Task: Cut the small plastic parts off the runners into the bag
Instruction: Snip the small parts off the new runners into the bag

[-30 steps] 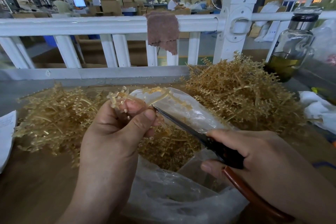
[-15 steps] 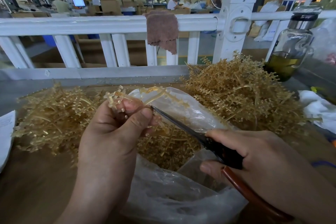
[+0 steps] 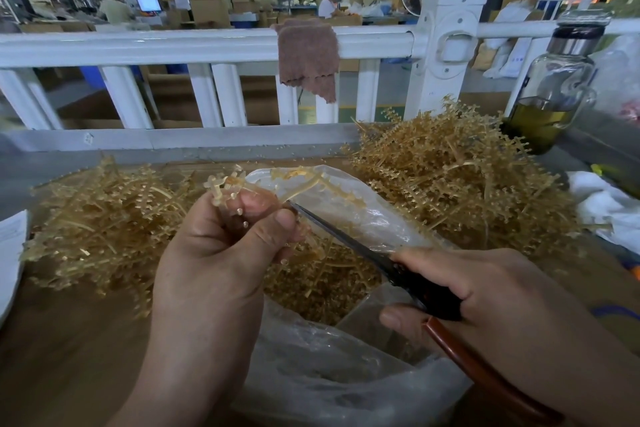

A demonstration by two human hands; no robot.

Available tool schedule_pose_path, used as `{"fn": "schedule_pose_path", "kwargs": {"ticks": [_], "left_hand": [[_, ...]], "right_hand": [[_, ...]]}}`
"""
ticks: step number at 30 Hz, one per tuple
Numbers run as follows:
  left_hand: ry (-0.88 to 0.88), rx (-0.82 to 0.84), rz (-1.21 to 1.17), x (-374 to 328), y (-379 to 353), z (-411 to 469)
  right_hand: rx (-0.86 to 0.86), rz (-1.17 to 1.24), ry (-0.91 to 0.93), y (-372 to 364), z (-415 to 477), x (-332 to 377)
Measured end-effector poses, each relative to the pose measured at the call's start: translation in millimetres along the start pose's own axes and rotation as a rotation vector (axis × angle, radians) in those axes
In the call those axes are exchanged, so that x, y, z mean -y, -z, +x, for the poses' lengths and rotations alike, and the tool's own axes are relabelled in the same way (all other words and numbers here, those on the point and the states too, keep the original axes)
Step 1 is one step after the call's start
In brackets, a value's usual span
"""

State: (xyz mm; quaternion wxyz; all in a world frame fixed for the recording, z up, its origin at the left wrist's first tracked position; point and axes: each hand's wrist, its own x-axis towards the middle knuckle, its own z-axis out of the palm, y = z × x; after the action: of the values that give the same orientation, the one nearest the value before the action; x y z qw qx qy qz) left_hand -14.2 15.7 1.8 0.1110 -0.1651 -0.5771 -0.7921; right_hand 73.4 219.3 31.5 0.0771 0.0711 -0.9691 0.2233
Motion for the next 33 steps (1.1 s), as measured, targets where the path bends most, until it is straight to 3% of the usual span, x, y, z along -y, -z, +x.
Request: {"fn": "schedule_pose_path", "kwargs": {"ticks": [19,24,33], "left_hand": [[0.06,-0.02,-0.032,-2.9,-1.2,-0.6],[0.158,-0.048,-0.05,-3.0,3.0,0.7],[0.179,-0.102,-0.069,-3.7,5.3,3.3]], "right_hand": [[-0.017,0.007,0.008,-1.5,-1.5,3.0],[0.067,0.027,0.009,3.8,1.5,-2.1],[0.138,0.091,-0.03,12.4,-0.6,-1.9]]}}
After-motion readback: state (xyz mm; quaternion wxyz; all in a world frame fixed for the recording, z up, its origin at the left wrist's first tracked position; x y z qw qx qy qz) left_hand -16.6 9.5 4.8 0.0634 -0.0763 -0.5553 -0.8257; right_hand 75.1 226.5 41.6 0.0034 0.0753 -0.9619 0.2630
